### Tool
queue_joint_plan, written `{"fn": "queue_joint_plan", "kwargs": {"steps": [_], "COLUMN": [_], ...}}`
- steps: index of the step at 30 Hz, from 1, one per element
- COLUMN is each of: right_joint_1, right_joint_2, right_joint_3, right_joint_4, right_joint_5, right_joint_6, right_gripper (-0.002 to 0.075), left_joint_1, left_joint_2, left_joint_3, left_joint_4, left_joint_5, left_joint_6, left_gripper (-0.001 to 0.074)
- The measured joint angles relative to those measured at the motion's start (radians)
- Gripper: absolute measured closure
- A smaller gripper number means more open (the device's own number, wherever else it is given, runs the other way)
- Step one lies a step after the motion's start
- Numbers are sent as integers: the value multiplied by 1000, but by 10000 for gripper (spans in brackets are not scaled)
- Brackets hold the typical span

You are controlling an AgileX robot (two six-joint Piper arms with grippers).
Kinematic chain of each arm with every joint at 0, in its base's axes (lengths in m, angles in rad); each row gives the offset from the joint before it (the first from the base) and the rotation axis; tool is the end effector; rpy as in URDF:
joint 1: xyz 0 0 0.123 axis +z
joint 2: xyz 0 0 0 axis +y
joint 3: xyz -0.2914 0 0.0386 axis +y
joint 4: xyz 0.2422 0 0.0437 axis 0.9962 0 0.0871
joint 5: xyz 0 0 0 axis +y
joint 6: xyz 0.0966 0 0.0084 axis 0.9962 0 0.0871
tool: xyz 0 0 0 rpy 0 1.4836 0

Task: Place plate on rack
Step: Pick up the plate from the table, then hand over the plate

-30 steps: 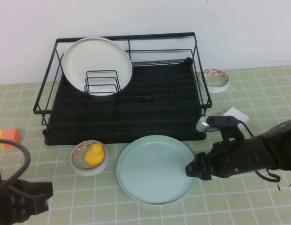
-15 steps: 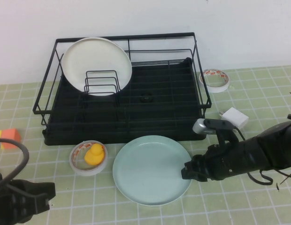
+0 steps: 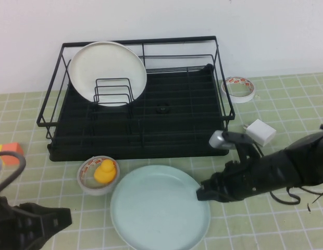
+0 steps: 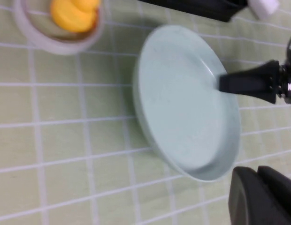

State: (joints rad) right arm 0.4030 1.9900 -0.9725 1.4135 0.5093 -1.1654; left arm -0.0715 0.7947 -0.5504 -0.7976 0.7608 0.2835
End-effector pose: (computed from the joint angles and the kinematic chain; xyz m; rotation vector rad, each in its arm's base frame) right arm 0.3156 0.1853 0.1181 -0.4248 2.6091 0.8749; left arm 0.1273 -0.0571 0.2847 -0.0617 2.3302 -0.8123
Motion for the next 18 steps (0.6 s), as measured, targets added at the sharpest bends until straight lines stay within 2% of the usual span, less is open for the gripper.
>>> {"fn": "queue_joint_plan", "kwargs": {"steps": [3,5,9,11,15,18], "right_joint_1": [0,8,68,107,174,187], "right_joint_2": [-61,-113,-210,-248,-305,-322], "right_joint_3": [0,0,0,0,2,2], "right_joint_4": [-1,-1,-1,2,56,120], "right_joint_5": [66,107,131,139,148,157], "right_joint_6": [0,0,-7,-19,-72,-127], "right_gripper": [713,713,713,713,714,714], "left_joint_1": [0,0,0,0,0,0], "left_joint_2": [0,0,0,0,0,0], "left_joint_3": [0,0,0,0,0,0], "left_joint_4": [-56,-90,-147,-151,-151,-151], "left_joint_5": [7,7,-8,-27,-67,-78], "left_joint_6": [1,4,3,12,35,62], "left_gripper": [658,553,293,217,197,239]}}
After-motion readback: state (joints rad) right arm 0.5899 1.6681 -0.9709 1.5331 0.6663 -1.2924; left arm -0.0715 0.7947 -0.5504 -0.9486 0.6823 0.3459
